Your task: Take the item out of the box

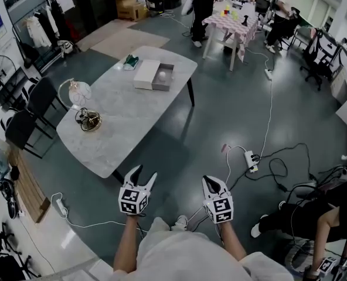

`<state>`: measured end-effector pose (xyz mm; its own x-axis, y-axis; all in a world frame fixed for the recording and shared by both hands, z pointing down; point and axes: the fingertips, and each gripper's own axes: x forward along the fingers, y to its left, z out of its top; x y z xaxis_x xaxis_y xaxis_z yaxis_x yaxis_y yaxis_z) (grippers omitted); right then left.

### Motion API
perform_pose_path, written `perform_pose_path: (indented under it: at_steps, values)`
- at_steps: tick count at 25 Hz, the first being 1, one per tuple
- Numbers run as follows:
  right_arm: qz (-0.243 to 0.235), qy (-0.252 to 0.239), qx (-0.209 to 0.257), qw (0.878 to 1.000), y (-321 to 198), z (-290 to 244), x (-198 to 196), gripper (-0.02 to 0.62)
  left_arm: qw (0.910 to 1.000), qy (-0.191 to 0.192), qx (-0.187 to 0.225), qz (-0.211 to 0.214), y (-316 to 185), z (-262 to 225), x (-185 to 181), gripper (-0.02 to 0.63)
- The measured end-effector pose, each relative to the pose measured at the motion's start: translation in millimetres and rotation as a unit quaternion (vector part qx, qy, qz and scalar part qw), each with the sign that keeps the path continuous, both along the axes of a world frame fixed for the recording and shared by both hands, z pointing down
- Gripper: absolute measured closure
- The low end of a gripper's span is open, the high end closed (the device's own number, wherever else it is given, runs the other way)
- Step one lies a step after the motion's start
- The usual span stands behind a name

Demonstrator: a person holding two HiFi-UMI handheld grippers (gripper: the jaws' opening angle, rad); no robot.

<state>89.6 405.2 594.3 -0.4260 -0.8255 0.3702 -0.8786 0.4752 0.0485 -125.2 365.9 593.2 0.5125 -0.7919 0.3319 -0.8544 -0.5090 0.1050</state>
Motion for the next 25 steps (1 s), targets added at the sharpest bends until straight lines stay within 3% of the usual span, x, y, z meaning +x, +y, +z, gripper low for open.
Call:
perform_pose_path:
  at_steps: [16,25]
  values:
    - [-0.018,0.006,-0.004,1.000,-47,8,11,0.594,0.9998,0.011,-0.003,-0.014,-49,6,12,0.370]
    - [-0.018,0.011,-0.010,1.000,-105,14,4,0.594,0.9998,0.013,-0.010,-0.008,-109,16,7,0.370]
